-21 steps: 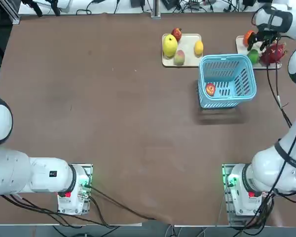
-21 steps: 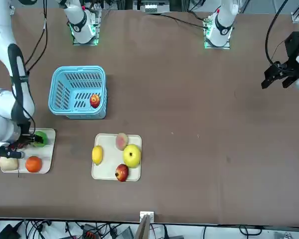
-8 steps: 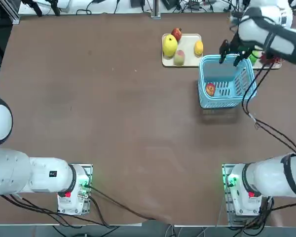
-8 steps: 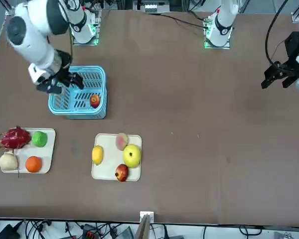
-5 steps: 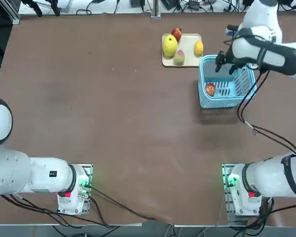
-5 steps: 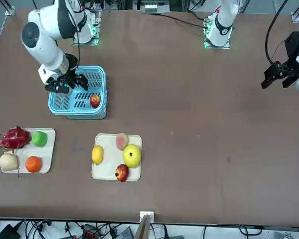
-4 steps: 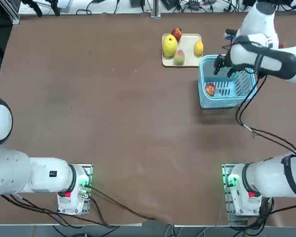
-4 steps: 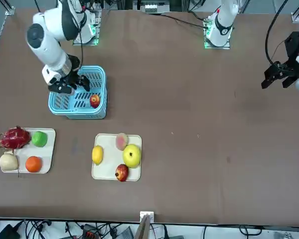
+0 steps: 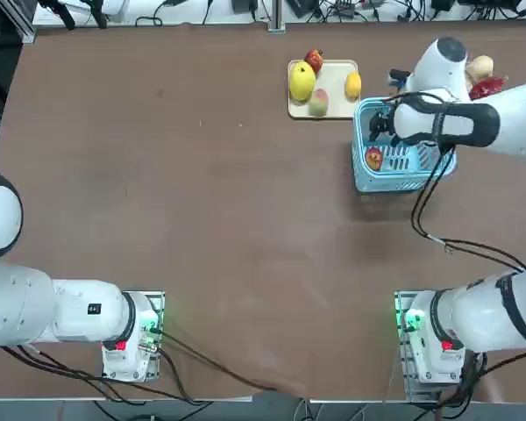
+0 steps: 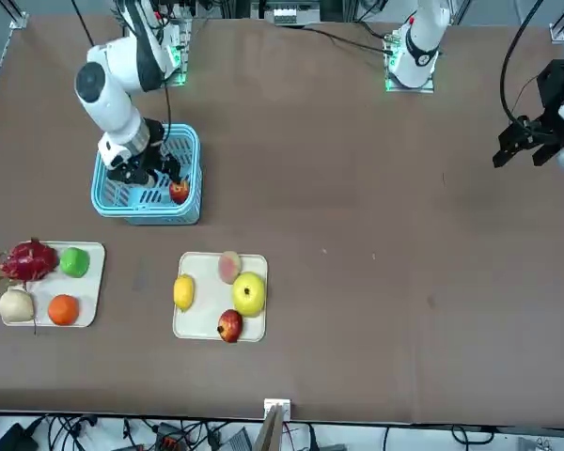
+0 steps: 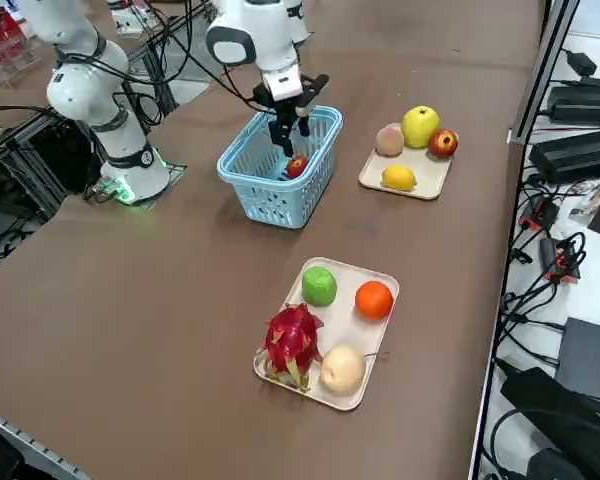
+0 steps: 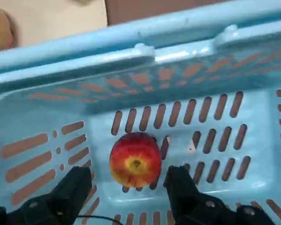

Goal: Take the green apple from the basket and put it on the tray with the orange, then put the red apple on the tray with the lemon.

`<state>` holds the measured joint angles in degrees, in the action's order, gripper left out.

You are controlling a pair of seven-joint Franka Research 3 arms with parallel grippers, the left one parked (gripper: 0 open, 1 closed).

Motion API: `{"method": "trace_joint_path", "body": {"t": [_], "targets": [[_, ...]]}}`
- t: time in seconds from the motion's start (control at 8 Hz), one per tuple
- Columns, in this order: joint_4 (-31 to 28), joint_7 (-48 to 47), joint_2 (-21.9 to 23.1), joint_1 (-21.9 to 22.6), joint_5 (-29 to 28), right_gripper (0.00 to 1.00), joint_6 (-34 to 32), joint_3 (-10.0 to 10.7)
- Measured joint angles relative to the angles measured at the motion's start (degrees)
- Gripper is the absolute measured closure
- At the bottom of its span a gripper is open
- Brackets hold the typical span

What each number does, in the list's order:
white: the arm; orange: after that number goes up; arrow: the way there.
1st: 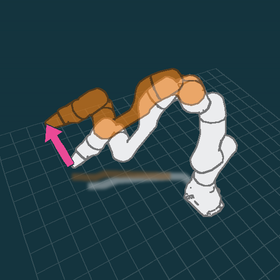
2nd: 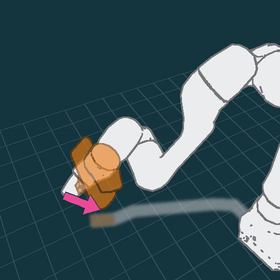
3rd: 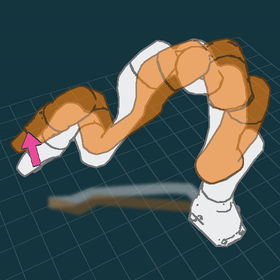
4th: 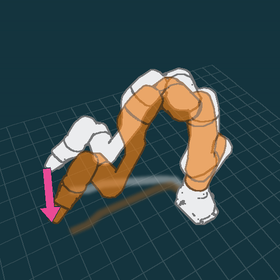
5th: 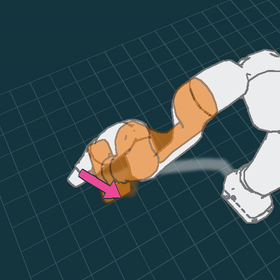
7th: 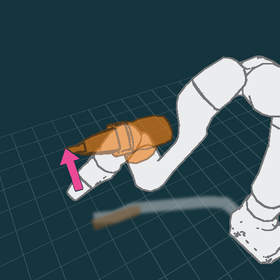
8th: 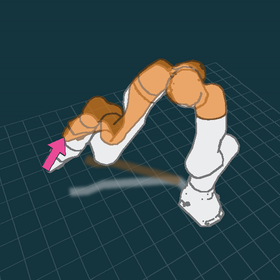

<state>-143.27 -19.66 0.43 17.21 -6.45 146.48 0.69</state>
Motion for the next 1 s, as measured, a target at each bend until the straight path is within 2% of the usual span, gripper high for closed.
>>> {"method": "trace_joint_path", "body": {"t": [1.0], "targets": [[-1.06, -2.84, -6.58, 1.94, -0.99, 0.02, 7.2, 0.23]]}}
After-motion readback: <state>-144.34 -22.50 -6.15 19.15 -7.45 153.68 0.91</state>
